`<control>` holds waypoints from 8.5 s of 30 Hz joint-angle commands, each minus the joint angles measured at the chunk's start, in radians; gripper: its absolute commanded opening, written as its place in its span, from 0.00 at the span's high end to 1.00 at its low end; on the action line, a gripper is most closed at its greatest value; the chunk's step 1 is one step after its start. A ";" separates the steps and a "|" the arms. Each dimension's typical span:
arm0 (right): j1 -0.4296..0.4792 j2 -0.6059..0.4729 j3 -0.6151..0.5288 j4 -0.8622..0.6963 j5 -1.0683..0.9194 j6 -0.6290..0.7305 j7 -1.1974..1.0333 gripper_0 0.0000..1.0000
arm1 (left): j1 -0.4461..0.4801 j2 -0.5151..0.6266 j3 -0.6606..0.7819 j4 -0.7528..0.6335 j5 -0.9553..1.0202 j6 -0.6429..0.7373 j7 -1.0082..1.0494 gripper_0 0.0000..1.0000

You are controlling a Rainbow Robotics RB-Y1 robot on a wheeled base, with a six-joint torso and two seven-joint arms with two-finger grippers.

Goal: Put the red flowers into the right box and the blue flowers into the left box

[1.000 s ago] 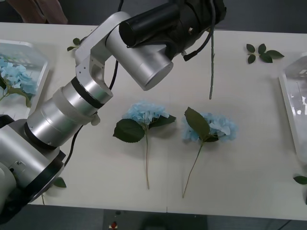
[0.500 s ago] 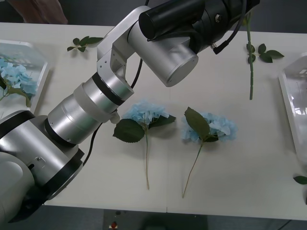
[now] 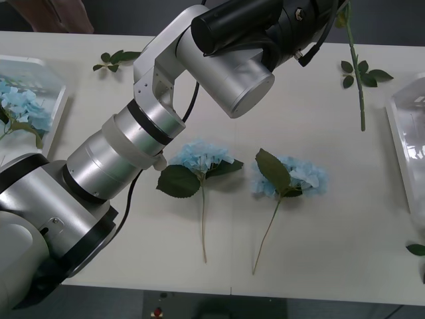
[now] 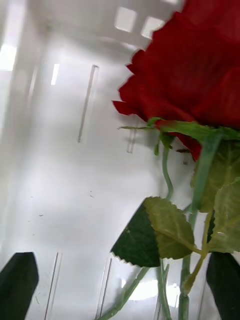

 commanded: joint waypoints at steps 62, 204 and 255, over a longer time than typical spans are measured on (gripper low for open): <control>-0.496 0.152 -0.062 -0.075 -0.724 0.818 -0.346 0.00 | -0.028 -0.006 -0.007 -0.023 -0.008 -0.009 0.018 1.00; 0.026 -0.112 -0.060 -0.423 -0.118 0.343 -0.470 0.00 | 0.646 0.179 -0.084 -0.434 -0.203 0.957 -0.680 0.00; 0.330 0.158 0.486 -1.220 0.055 0.381 -1.289 0.00 | 0.414 0.181 -0.246 -0.066 -0.214 0.771 -0.669 1.00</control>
